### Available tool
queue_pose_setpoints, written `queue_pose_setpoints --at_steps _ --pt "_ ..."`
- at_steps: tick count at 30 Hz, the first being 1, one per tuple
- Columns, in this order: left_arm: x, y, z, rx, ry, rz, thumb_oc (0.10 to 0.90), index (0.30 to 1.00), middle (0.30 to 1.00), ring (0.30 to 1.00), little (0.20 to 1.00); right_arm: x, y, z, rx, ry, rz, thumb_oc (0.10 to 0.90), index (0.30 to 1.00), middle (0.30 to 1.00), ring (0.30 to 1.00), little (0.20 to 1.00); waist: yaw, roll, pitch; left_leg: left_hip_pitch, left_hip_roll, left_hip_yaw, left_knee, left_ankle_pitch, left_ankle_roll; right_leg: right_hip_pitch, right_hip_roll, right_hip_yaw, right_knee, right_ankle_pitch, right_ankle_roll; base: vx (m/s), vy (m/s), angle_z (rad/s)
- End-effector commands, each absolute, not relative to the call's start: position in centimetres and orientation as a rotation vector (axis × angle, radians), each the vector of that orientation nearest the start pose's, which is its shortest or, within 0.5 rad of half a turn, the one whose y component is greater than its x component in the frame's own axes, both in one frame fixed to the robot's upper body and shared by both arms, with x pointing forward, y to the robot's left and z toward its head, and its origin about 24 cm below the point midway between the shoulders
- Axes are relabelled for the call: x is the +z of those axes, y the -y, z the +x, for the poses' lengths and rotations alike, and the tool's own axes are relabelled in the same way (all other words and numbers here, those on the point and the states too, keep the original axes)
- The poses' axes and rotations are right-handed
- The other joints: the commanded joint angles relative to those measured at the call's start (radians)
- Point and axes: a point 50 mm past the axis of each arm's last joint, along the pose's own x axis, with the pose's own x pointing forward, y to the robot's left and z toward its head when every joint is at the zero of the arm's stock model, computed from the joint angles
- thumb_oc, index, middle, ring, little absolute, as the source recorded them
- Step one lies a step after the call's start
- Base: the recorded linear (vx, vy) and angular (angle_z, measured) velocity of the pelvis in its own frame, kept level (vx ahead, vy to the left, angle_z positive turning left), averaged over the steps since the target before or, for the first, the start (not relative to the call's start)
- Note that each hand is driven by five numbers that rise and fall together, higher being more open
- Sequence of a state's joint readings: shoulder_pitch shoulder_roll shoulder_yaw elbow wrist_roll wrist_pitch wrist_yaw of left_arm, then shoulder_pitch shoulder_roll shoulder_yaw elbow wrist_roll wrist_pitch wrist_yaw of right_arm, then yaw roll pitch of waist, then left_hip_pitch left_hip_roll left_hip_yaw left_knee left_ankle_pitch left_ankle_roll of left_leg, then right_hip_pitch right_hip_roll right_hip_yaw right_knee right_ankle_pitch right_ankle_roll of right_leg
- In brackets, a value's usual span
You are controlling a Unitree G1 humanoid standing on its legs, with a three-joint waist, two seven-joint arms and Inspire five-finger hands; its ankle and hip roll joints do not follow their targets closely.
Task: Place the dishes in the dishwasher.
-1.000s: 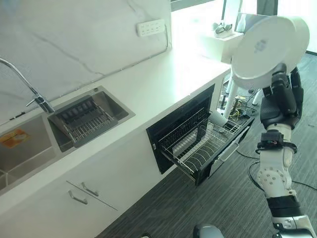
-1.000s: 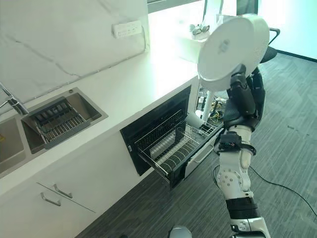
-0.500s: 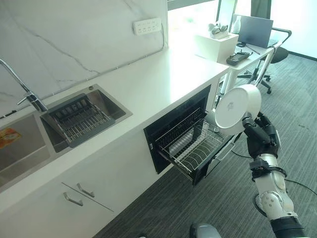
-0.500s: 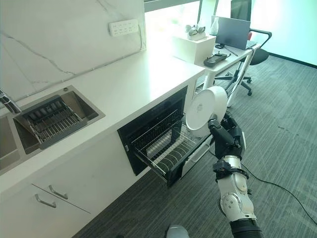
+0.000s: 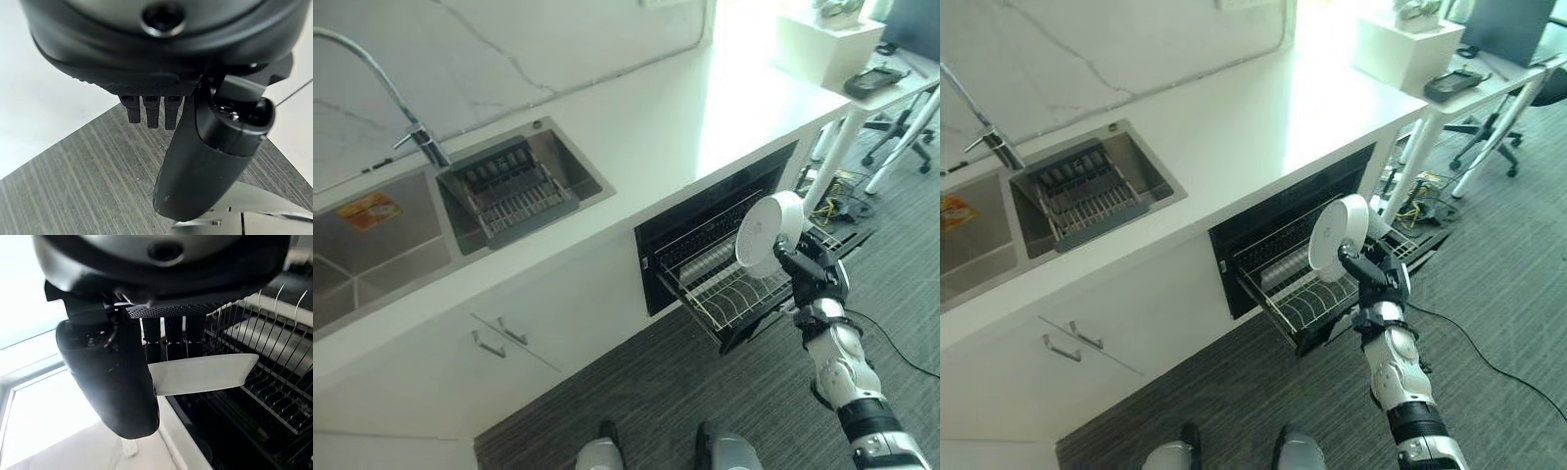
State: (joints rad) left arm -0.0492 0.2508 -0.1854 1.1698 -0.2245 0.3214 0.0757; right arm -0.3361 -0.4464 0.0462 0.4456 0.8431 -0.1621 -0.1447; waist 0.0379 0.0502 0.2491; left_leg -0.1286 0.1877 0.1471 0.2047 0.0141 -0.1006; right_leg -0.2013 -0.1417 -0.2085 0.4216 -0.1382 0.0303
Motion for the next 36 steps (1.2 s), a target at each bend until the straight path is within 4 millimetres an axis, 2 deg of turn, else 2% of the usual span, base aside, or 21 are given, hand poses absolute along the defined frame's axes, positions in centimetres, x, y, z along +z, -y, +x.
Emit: queue_pose_setpoints --at_steps 1,4,7,13,17,22,27,31,36 --pt "-15.5 -24.1 10.9 0.19 -1.407 0.223 0.8 0.9 0.9 0.9 0.9 13.8 25.2 33.5 -0.193 0.324 0.318 0.4 0.3 0.3 0.3 0.3 -0.002 -0.031 -0.017 -0.012 0.021 -0.079 0.095 -0.18 0.004 0.093 -0.064 0.027 -0.122 -0.046 0.086 0.02 0.018 0.15" --pt "-15.3 -24.4 11.3 0.201 -1.408 0.233 0.8 0.9 0.9 0.9 0.9 14.6 25.2 34.5 -0.195 0.316 0.268 0.4 0.3 0.3 0.3 0.3 0.013 -0.026 0.003 -0.021 0.014 -0.091 0.095 -0.172 0.006 0.091 -0.065 0.026 -0.122 -0.041 0.085 0.01 0.041 0.14" --pt "-14.9 -24.8 12.1 0.212 -1.393 0.228 0.8 0.9 0.9 0.9 0.9 15.6 26.0 35.3 -0.226 0.309 0.175 0.4 0.3 0.3 0.3 0.3 0.026 -0.022 0.026 -0.032 0.002 -0.102 0.095 -0.166 0.01 0.087 -0.068 0.023 -0.122 -0.038 0.086 -0.03 0.061 0.1" --pt "-14.6 -25.2 12.9 0.225 -1.377 0.232 0.8 0.9 0.9 0.9 0.9 16.0 28.0 35.8 -0.36 0.283 0.001 0.4 0.3 0.3 0.3 0.3 0.054 -0.028 0.05 -0.046 -0.012 -0.119 0.095 -0.16 0.018 0.086 -0.072 0.014 -0.122 -0.029 0.09 0.0 0.014 0.12" --pt "-14.2 -25.3 13.9 0.228 -1.351 0.229 0.8 0.9 0.9 0.9 0.9 16.4 28.8 35.9 -0.433 0.29 -0.04 0.4 0.3 0.3 0.3 0.3 0.065 -0.027 0.074 -0.063 -0.016 -0.128 0.095 -0.155 0.023 0.081 -0.07 0.003 -0.122 -0.027 0.089 -0.06 -0.003 0.07" --pt "-13.8 -25.4 15.0 0.232 -1.307 0.223 0.8 0.9 0.9 0.9 0.9 16.2 29.3 35.7 -0.661 0.289 -0.226 0.4 0.3 0.3 0.3 0.3 0.079 -0.021 0.114 -0.09 -0.02 -0.135 0.095 -0.146 0.031 0.068 -0.061 -0.001 -0.122 -0.022 0.087 -0.09 -0.014 0.14" --pt "-13.1 -25.0 17.0 0.217 -1.241 0.226 0.8 0.9 0.9 0.9 0.9 17.8 28.8 36.5 -0.782 0.303 -0.601 0.4 0.3 0.3 0.3 0.3 0.097 -0.013 0.161 -0.124 -0.031 -0.147 0.095 -0.135 0.039 0.046 -0.06 -0.008 -0.122 -0.012 0.089 -0.1 -0.006 0.05" --pt "-12.4 -25.3 18.3 0.261 -1.204 0.186 0.8 0.9 0.9 0.9 0.9 18.9 28.1 37.2 -0.848 0.323 -0.752 0.4 0.3 0.3 0.3 0.3 0.116 -0.025 0.191 -0.155 -0.041 -0.154 0.095 -0.13 0.045 0.022 -0.056 -0.013 -0.122 -0.005 0.094 -0.12 -0.085 0.07" --pt "-11.5 -26.6 19.4 0.287 -1.147 0.218 0.8 0.9 0.9 0.9 0.9 20.1 26.0 38.8 -0.8 0.319 -0.914 0.4 0.3 0.3 0.3 0.3 0.158 -0.039 0.229 -0.195 -0.052 -0.168 0.095 -0.126 0.051 -0.004 -0.047 -0.026 -0.122 0.002 0.098 -0.1 -0.098 0.11"
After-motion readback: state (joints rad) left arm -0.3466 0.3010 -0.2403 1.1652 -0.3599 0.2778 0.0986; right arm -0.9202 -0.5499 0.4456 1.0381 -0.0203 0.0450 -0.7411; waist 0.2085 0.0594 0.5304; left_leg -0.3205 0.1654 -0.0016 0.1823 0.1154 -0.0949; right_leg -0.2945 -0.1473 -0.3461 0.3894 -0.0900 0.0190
